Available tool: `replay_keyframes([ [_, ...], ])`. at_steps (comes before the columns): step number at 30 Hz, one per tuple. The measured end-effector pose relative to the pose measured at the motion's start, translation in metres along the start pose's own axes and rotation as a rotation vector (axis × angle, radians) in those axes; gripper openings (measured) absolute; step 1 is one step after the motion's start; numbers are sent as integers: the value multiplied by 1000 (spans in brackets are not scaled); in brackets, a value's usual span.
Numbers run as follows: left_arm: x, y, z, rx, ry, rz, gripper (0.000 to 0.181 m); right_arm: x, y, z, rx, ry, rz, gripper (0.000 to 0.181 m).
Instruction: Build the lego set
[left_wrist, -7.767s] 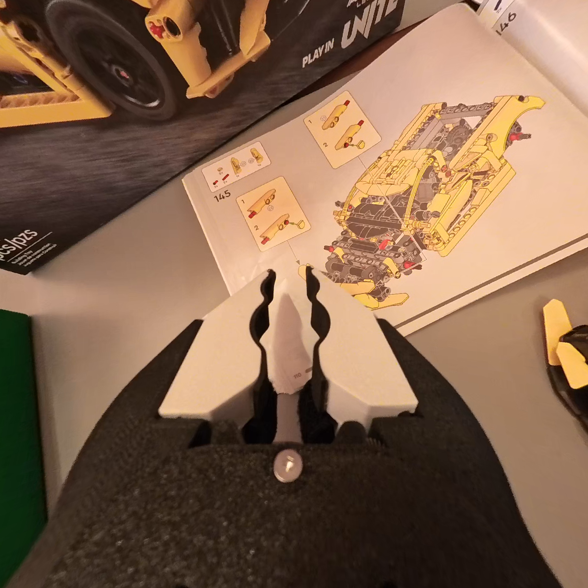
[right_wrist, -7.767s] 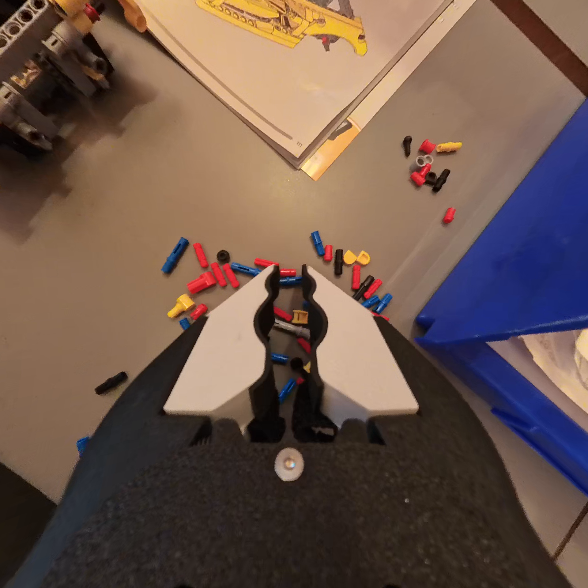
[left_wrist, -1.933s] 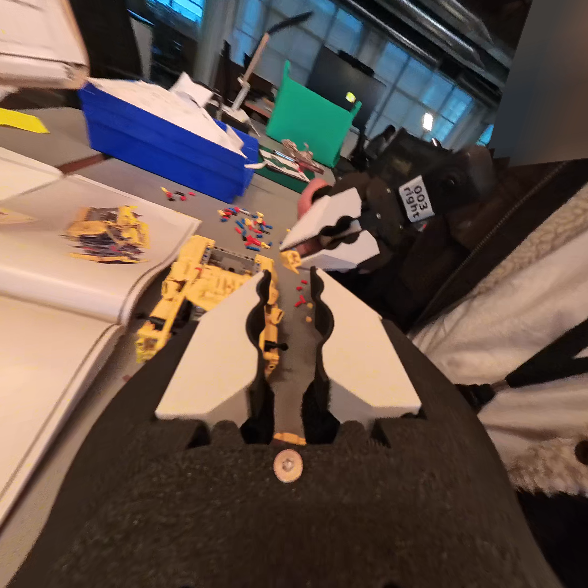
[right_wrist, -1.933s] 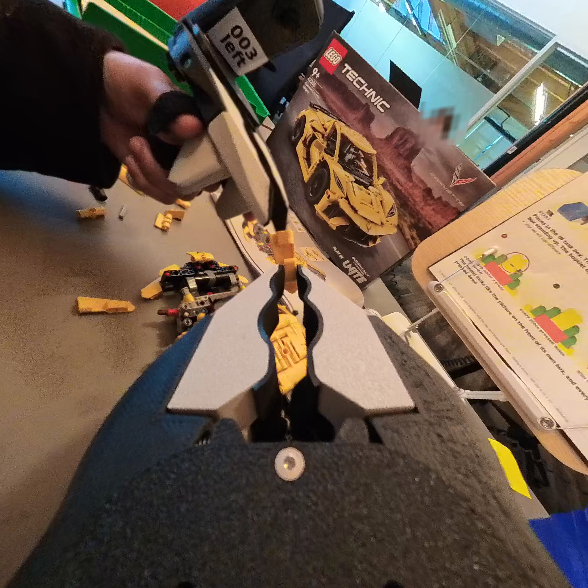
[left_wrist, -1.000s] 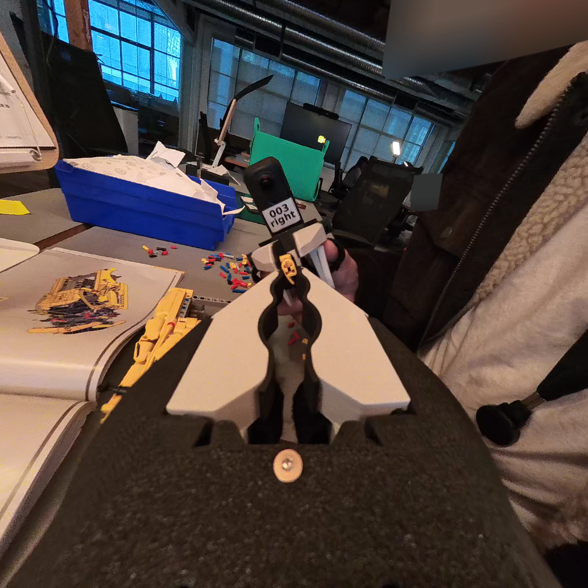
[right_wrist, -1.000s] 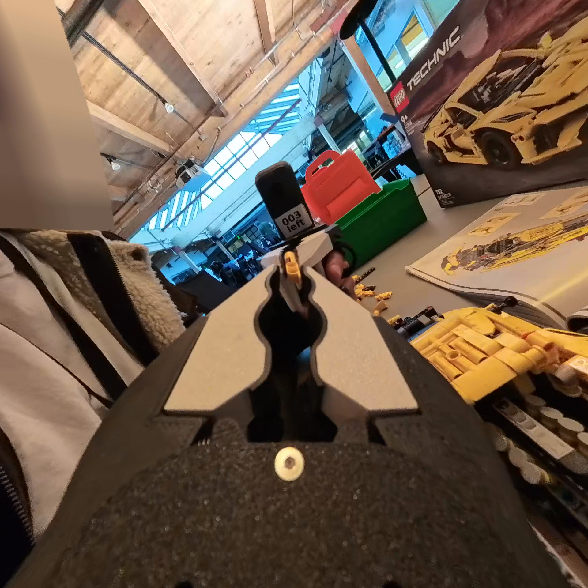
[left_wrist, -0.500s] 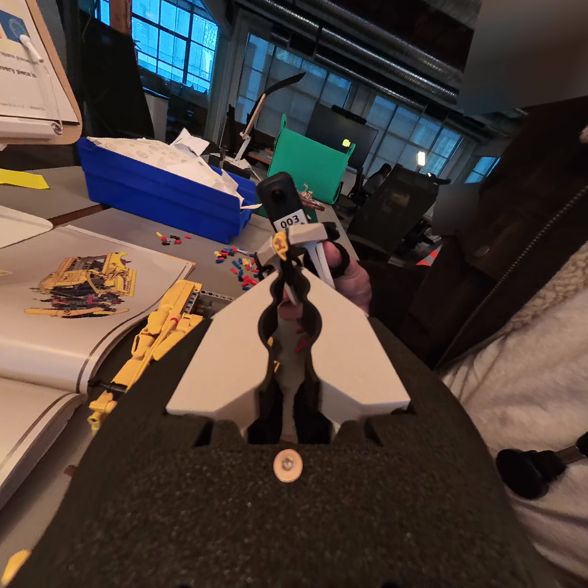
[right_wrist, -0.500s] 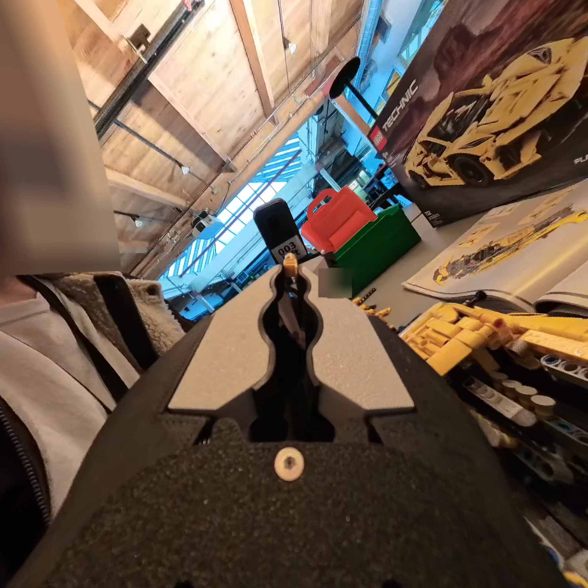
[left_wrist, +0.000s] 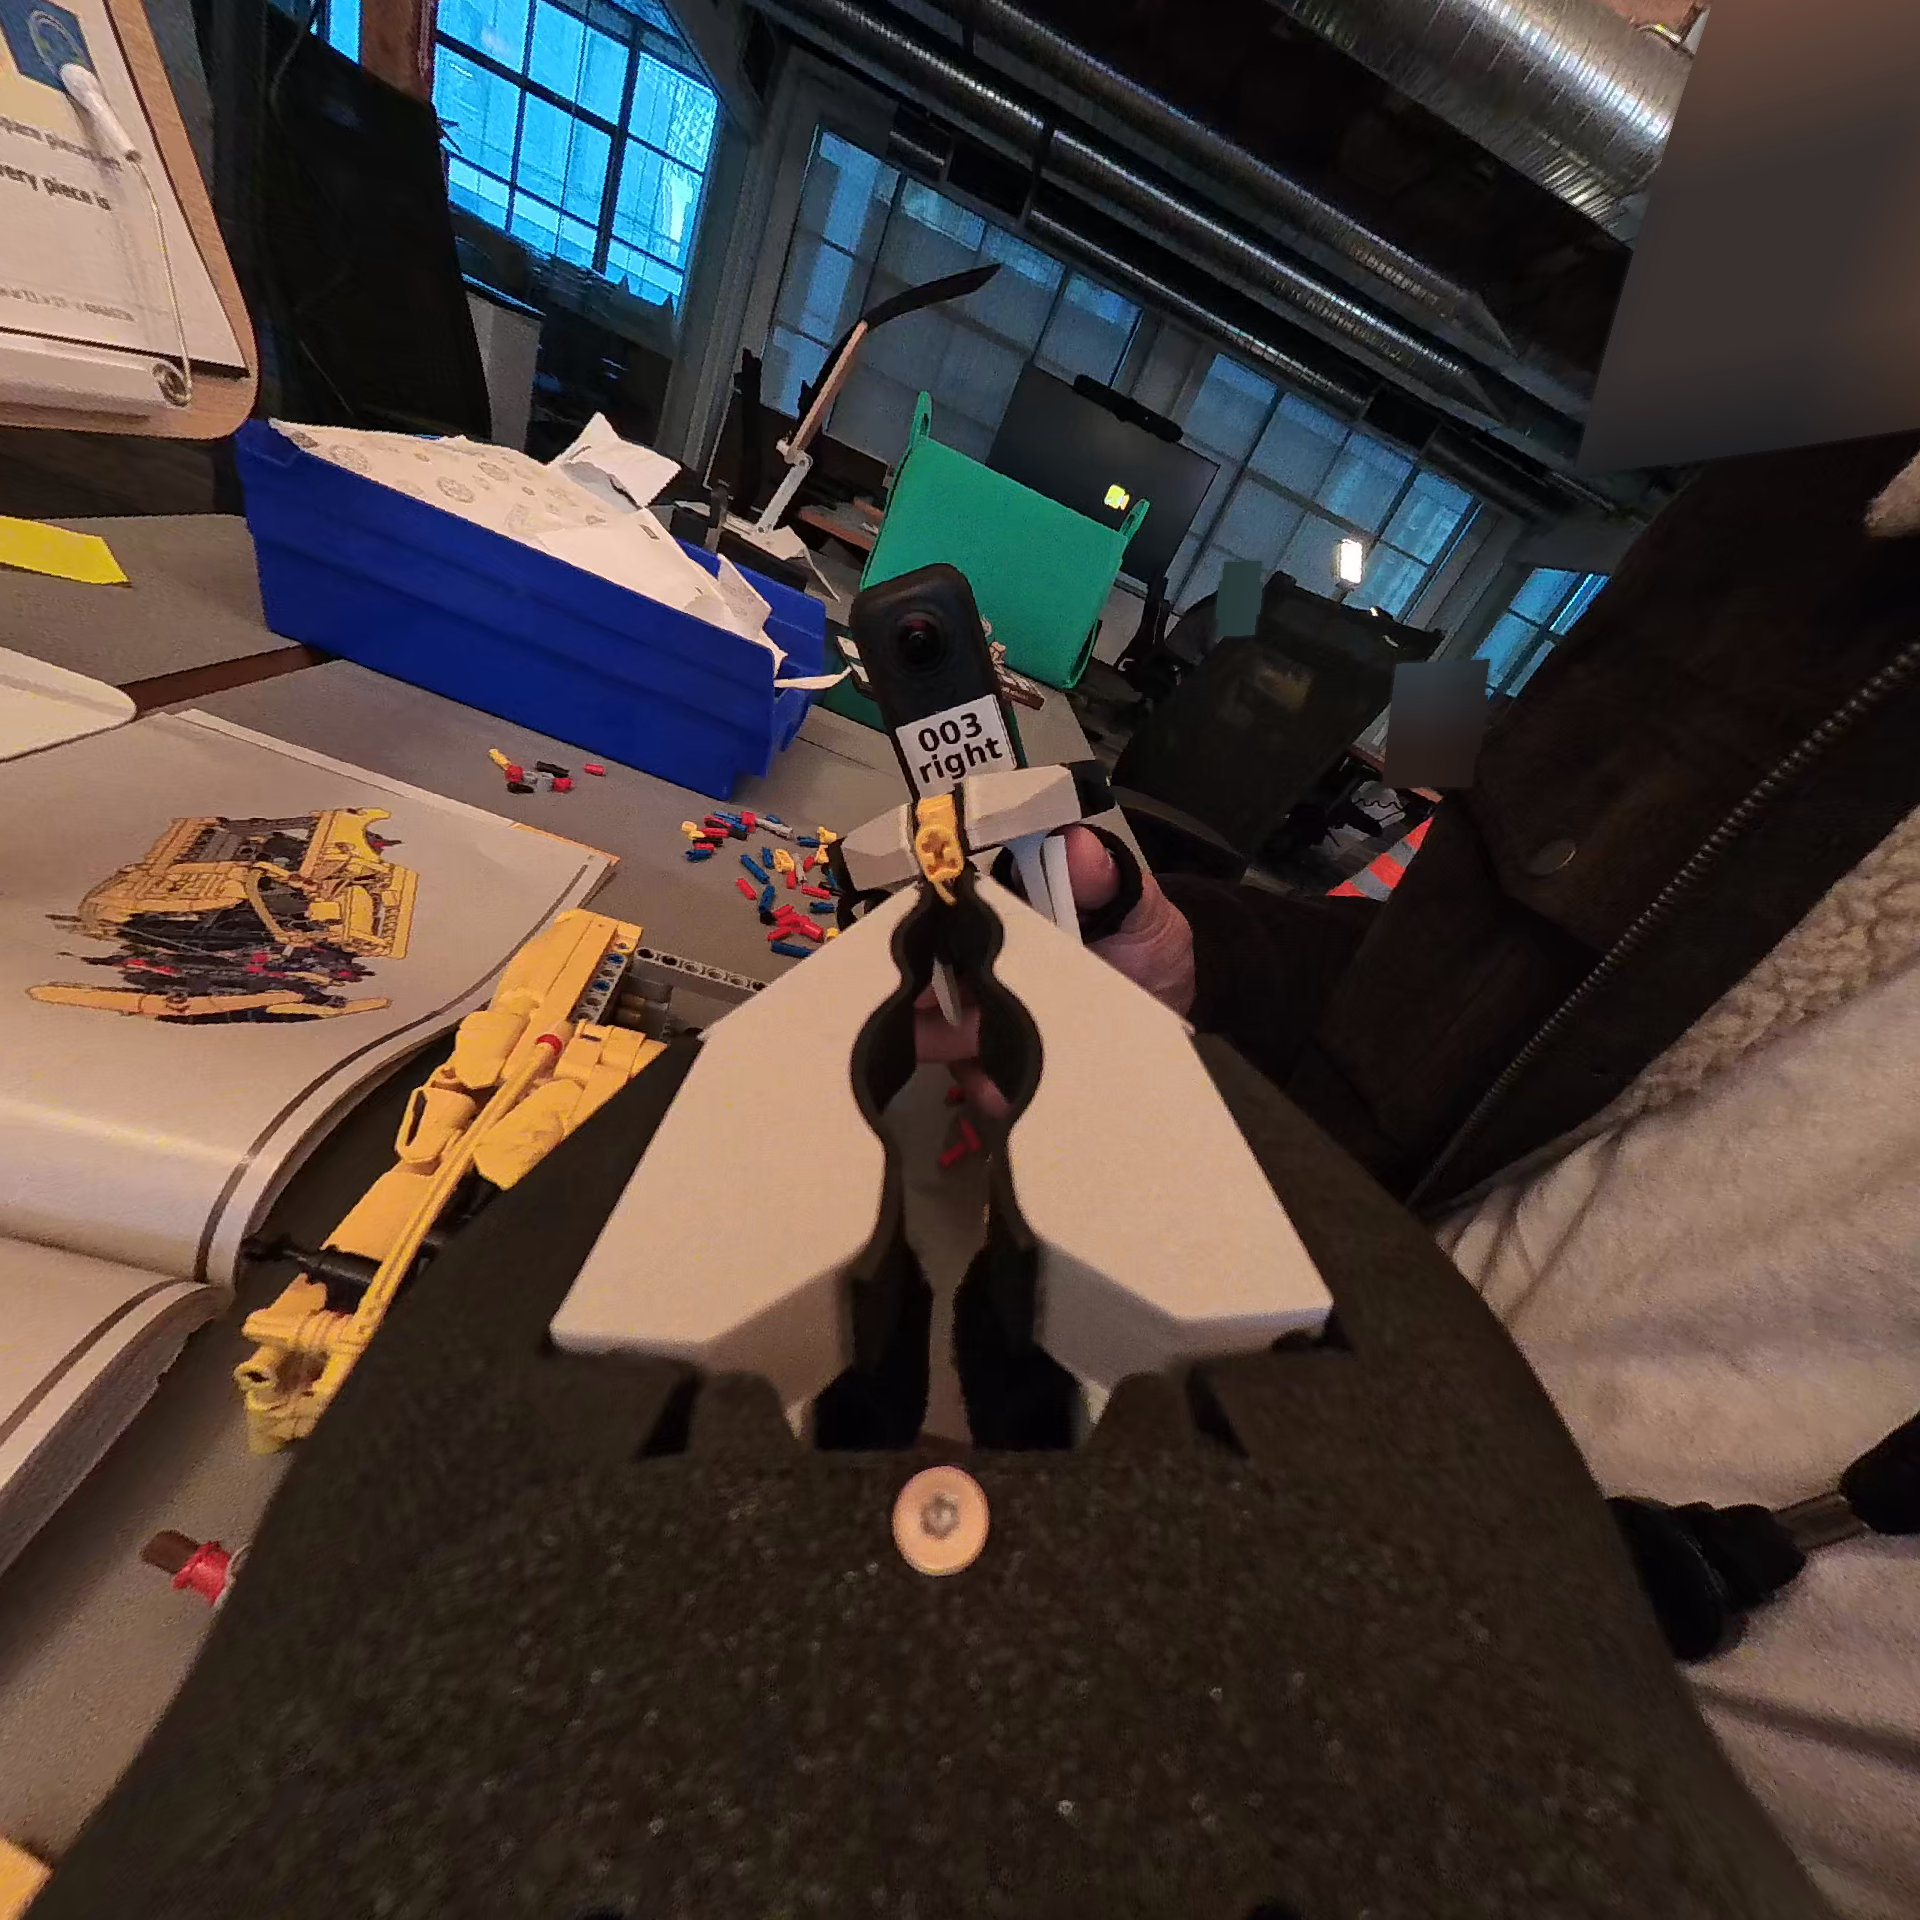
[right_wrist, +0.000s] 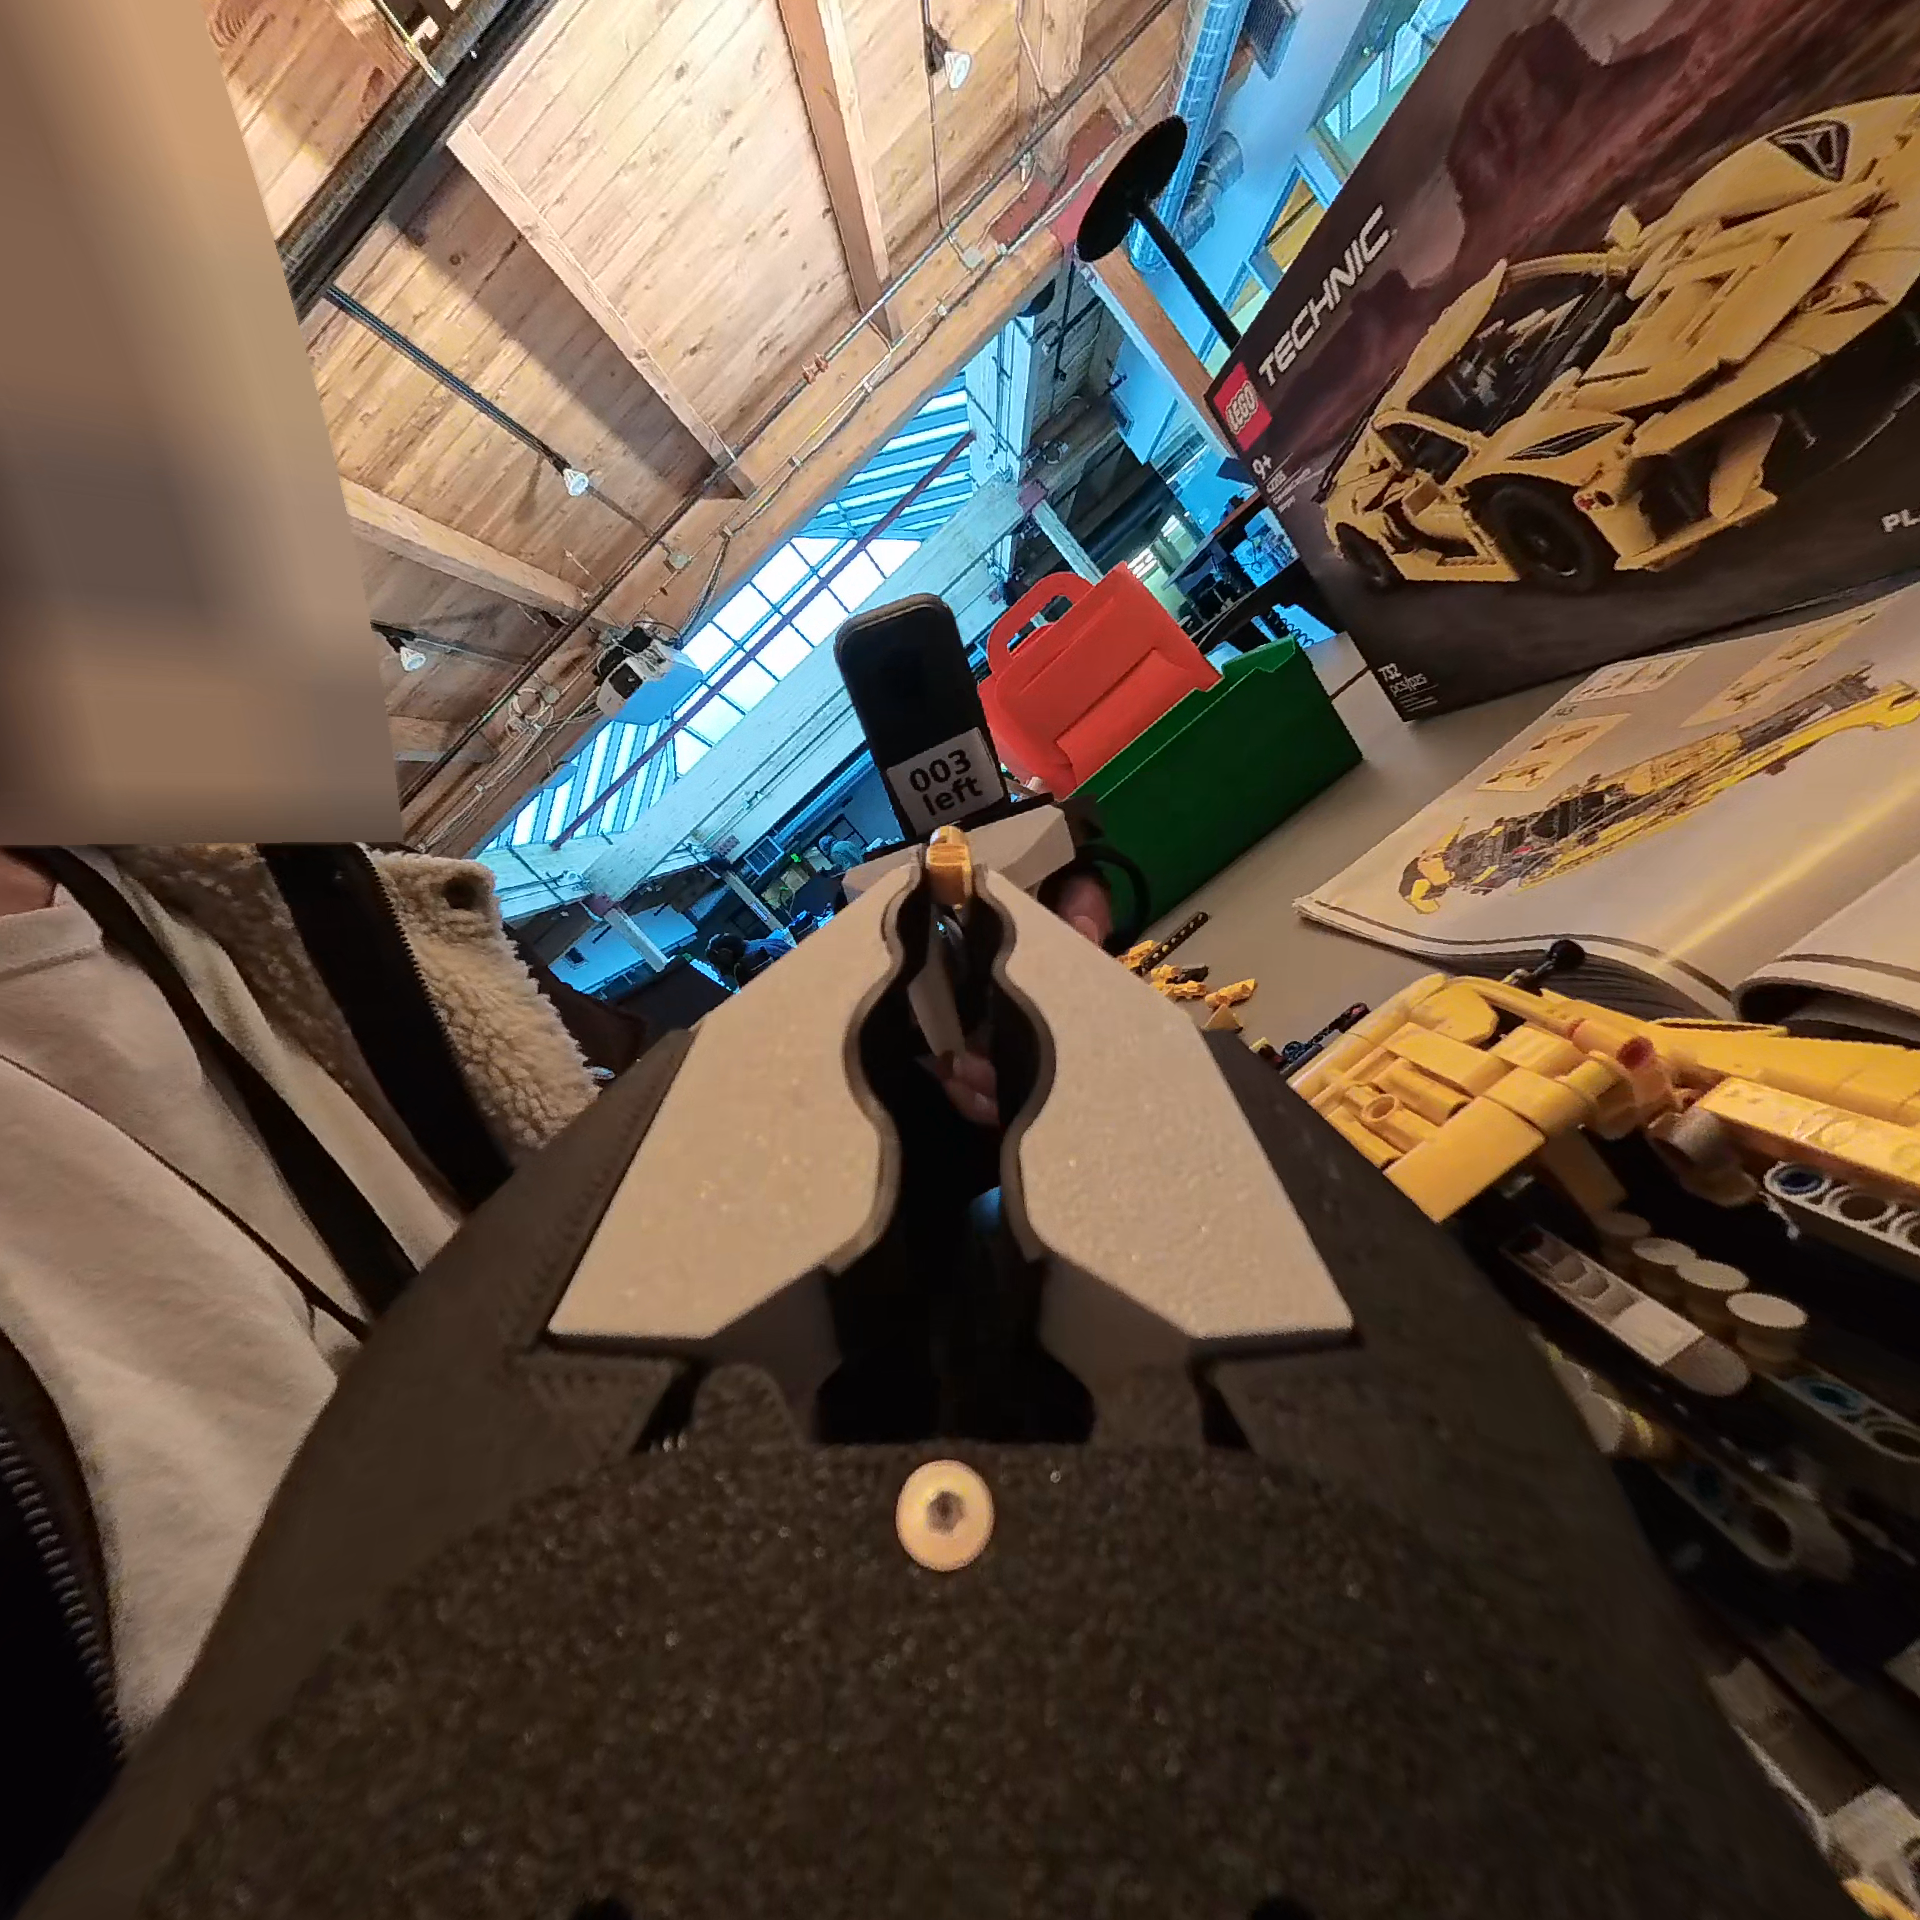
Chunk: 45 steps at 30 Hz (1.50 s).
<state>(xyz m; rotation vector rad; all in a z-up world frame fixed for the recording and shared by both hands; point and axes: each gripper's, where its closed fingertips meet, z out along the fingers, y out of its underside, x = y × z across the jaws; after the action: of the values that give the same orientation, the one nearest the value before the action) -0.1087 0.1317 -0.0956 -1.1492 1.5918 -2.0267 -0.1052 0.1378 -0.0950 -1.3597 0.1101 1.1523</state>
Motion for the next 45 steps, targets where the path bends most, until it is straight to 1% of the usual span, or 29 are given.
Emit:
replay_keyframes([
  [4, 2, 1, 0, -6, 7, -1, 2, -1, 0, 1, 9, -11, -8, 7],
  [6, 4, 6, 2, -39, 11, 21, 2, -2, 4, 5, -13, -16, -20, 18],
  [8, 6, 11, 5, -68, 15, 29, 2, -5, 8, 7, -37, -23, -39, 13],
  [10, 7, 11, 6, -67, 19, 25, 2, -6, 7, 7, -37, -24, -53, 8],
  [14, 6, 6, 4, -39, 12, 22, 2, -5, 5, 4, -14, -36, -26, 6],
  [22, 8, 7, 5, -42, 23, 19, 1, -6, 5, 5, -10, -50, -5, 6],
  [25, 12, 6, 5, -39, 41, 11, 1, -9, 5, 4, -22, -60, 2, 6],
  [27, 16, 8, 8, -48, 58, 15, 2, -12, 7, 0, -70, -36, -37, 6],
  [28, 18, 13, 10, -66, 63, 18, 1, -13, 8, -5, -110, -2, -76, 6],
  [29, 20, 19, 12, -97, 65, 25, 3, -13, 4, -14, -132, 40, -117, 6],
  [30, 20, 27, 14, -140, 49, 39, 12, -13, -3, -27, -148, 88, -154, 6],
  [31, 21, 37, 17, -194, 31, 62, 18, -11, -10, -44, -169, 156, -194, 6],
  [33, 24, 63, 26, -323, -2, 100, 18, 3, -15, -86, -251, 350, -298, 6],
  [35, 22, 95, 40, -481, -81, 125, 18, 18, -11, -130, -321, 541, -364, 6],
  [36, 18, 110, 46, -554, -145, 145, 18, 20, -8, -146, -322, 596, -372, 6],
  [37, 9, 121, 52, -611, -246, 171, 18, 19, -4, -158, -306, 624, -366, 6],
  [38, 2, 129, 56, -657, -330, 203, 18, 17, -1, -166, -274, 644, -360, 6],
  [39, 1, 136, 62, -694, -358, 241, 18, 16, 2, -171, -234, 661, -358, 6],
  [42, 7, 148, 79, -747, -326, 316, 18, 11, 8, -173, -143, 654, -367, 6],
  [45, 3, 154, 89, -784, -302, 305, 18, -2, -4, -172, -97, 636, -483, 6],
])
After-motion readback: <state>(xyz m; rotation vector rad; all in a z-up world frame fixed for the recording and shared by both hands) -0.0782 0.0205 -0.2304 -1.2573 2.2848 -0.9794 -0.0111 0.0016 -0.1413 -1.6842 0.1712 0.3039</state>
